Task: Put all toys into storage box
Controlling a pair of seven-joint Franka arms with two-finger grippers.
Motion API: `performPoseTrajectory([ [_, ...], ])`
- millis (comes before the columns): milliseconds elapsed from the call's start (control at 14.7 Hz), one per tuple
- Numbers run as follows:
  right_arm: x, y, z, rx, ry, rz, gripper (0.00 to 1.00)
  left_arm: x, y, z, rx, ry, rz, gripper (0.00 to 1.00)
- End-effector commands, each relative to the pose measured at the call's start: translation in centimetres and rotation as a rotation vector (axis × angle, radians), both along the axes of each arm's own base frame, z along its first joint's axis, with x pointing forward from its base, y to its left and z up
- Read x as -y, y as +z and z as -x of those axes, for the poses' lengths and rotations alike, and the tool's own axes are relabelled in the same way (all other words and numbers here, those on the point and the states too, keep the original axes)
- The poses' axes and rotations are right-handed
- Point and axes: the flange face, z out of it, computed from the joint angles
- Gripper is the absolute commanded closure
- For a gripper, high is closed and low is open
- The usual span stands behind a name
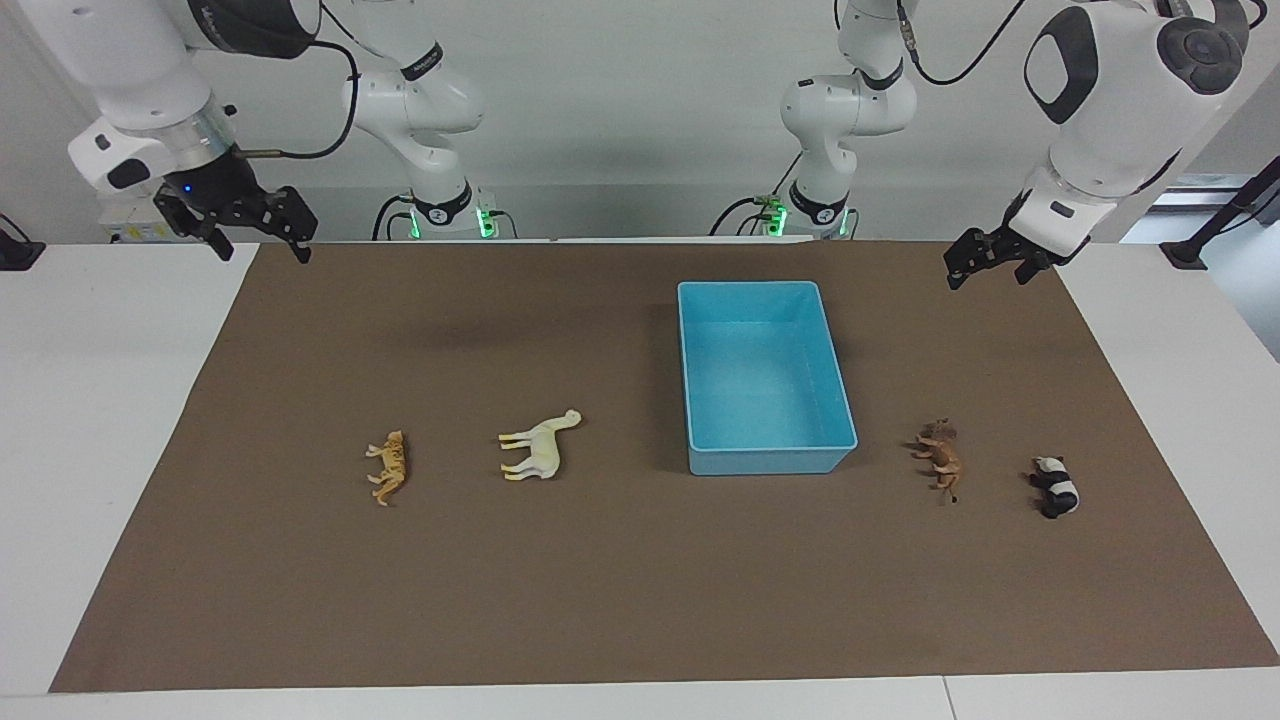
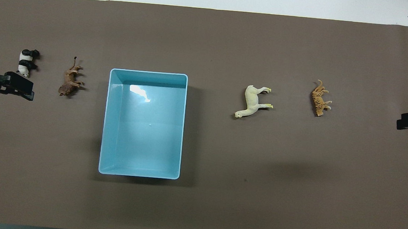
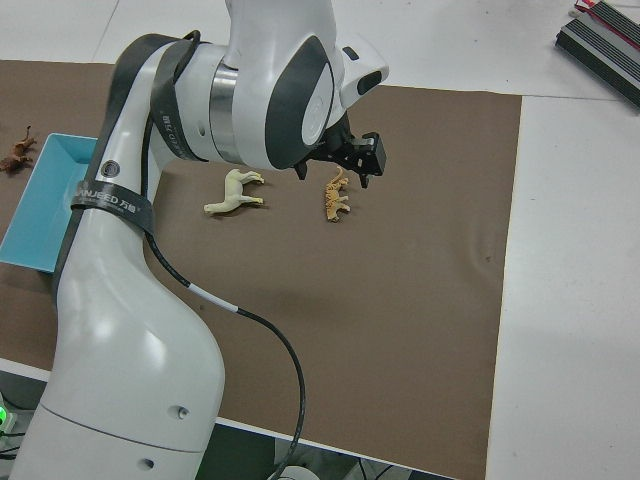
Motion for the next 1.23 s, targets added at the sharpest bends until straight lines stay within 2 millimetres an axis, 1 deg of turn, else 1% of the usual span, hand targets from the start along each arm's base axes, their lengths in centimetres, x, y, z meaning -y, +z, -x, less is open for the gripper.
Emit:
performPoseTrajectory([
  [0,-0.4,-8.0,-1.5,0.027,0.027,-0.006,0.0,-0.2,0.1,0.7,0.014,-0.007,0.01,0.0],
  [68,-1.1,-10.8,-3.1,0.026,0.035,-0.018,0.0,-0.2,0.1,0.7,0.014,-0.007,0.01,0.0],
  [136,-2.1,-13.0,-4.5,0.042,0.044,-0.028,0.0,-0.2,0.1,0.7,0.014,-0.007,0.01,0.0],
  [272,-4.0,-16.6,-6.1,0.089,0.072,-0.024,0.0,-0.2,0.1,0.7,0.011,-0.007,0.01,0.0],
  [408,-4.2,-18.6,-7.0,0.121,0.086,-0.019,0.0,-0.5,0.1,0.9,0.005,-0.002,0.01,0.0],
  [476,-4.6,-19.4,-7.3,0.12,0.103,-0.018,0.0,-1.0,0.1,1.0,0.0,0.006,0.01,0.0],
  [545,-5.0,-20.0,-7.6,0.128,0.133,-0.017,0.0,-1.2,0.3,1.1,0.003,0.01,0.01,0.0],
  [613,-5.1,-20.4,-7.8,0.14,0.172,-0.013,0.0,-1.2,0.1,1.1,0.005,0.012,0.01,0.0],
  [681,-5.1,-21.1,-7.9,0.133,0.199,-0.012,0.0,-1.3,0.1,1.0,0.012,0.013,0.01,0.0],
  [749,-5.0,-22.0,-8.2,0.133,0.23,-0.009,0.0,-1.4,0.2,0.6,0.041,0.017,0.01,0.0],
  [817,-5.0,-23.0,-8.6,0.149,0.251,-0.004,0.0,-1.4,-0.1,-0.1,0.092,0.017,0.012,0.0],
  [953,-5.0,-25.2,-9.1,0.154,0.267,0.0,0.0,-1.3,-2.1,-1.6,0.133,0.012,0.011,0.0],
  [1021,-5.0,-26.2,-9.3,0.153,0.268,0.001,0.0,-1.3,-4.0,-2.9,0.137,0.008,0.011,0.0],
  [1157,-5.0,-27.6,-9.4,0.14,0.276,0.001,0.0,-1.8,-6.9,-5.2,0.17,0.015,0.01,0.0],
])
